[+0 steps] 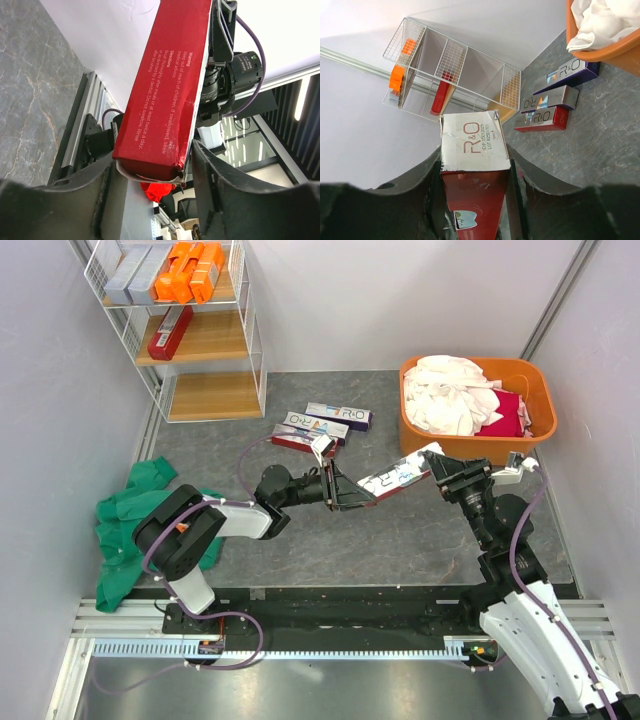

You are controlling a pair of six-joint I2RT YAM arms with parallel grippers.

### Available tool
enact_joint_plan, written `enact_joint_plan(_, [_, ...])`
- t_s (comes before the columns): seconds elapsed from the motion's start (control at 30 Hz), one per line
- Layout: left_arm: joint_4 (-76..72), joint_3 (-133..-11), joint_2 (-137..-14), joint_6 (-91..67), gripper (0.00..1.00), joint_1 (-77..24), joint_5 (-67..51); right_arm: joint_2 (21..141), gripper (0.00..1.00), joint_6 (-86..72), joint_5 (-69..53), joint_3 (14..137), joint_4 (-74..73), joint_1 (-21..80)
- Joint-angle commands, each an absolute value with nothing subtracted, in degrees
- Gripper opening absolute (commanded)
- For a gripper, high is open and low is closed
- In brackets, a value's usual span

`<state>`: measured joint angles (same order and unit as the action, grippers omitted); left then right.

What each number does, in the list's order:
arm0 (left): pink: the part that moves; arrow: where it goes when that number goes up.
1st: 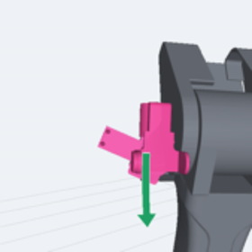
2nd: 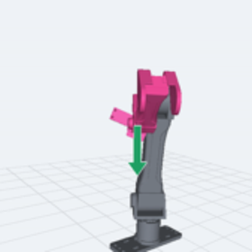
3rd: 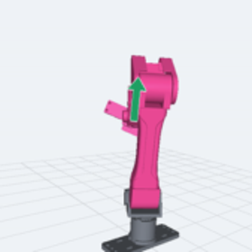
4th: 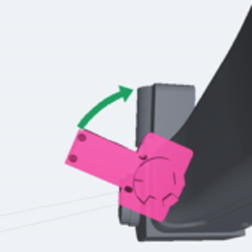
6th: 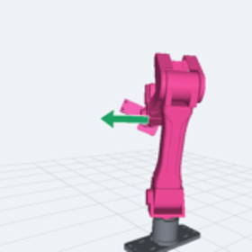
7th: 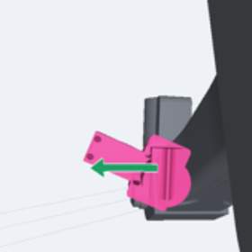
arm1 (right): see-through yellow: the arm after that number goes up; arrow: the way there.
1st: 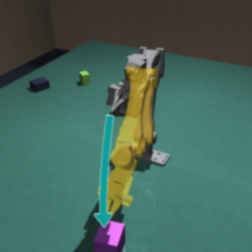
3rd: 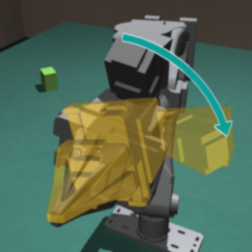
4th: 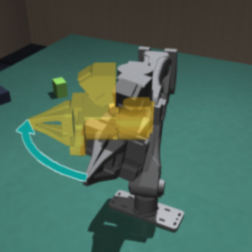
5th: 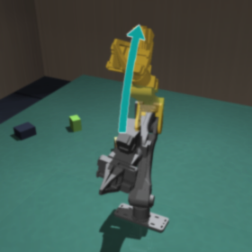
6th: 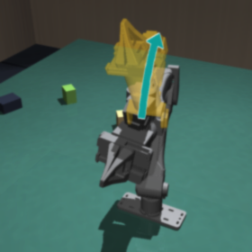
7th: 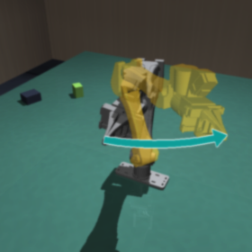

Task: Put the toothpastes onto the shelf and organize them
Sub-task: Pick up the toothpaste from the center of the board.

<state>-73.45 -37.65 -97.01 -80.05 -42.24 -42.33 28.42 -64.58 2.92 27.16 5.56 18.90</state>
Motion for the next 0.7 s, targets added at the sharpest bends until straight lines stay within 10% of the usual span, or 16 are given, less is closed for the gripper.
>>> enact_joint_plan(0.0, [-81.7,-38.1,-97.6,-80.8,0.45,-42.5,-40.5,27.7,0.29,-66.2,3.0,29.8,9.0,18.9])
enact_joint_plan(0.67, [-80.5,-30.8,-91.9,-80.1,0.23,-33.1,-41.0,30.8,0.91,-66.1,0.9,28.9,5.2,18.9])
